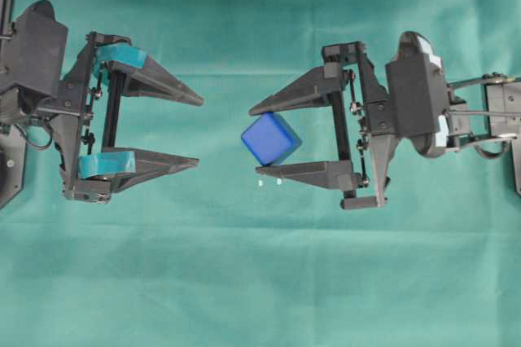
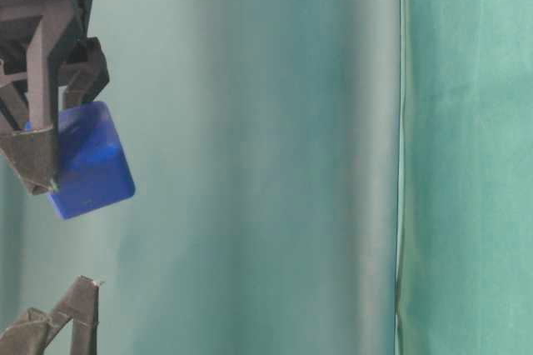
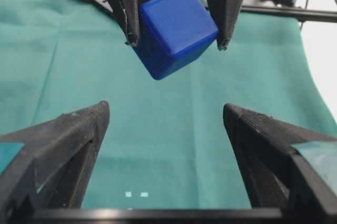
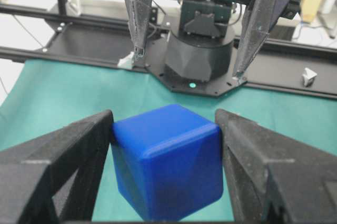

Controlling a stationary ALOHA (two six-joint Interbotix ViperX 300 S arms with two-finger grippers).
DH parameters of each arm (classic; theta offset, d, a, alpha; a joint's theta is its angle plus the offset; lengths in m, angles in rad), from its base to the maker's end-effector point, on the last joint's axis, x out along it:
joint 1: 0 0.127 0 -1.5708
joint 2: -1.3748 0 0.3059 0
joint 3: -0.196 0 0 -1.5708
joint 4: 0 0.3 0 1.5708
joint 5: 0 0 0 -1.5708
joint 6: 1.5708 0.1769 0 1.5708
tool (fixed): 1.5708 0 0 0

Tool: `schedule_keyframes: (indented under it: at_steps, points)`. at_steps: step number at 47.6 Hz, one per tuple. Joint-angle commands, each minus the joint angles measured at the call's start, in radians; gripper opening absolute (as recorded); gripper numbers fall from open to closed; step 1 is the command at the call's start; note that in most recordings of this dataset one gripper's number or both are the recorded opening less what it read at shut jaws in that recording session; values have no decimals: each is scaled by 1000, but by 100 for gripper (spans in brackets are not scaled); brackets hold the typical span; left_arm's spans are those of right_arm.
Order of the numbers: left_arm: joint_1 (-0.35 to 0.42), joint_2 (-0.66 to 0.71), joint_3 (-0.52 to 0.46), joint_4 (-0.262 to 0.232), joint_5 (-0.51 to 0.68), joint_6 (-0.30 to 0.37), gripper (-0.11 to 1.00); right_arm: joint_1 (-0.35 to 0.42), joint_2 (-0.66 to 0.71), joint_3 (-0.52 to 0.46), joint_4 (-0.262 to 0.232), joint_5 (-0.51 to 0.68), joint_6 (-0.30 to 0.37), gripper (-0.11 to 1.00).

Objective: Handover the blue block to the right arm after grasping it with the left arm, then place it in the designated position.
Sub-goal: 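Carry the cube with the right gripper toward the table center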

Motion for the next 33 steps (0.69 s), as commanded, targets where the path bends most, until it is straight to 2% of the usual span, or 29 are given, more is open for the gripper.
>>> schedule_keyframes:
  at_steps: [1,33]
  points:
    - [-3,-6,-17,0,-5,0,100,3,-21,-31,2,-5,3,64]
    - [-3,-6,-17,0,-5,0,100,3,-28,-31,2,23,12,64]
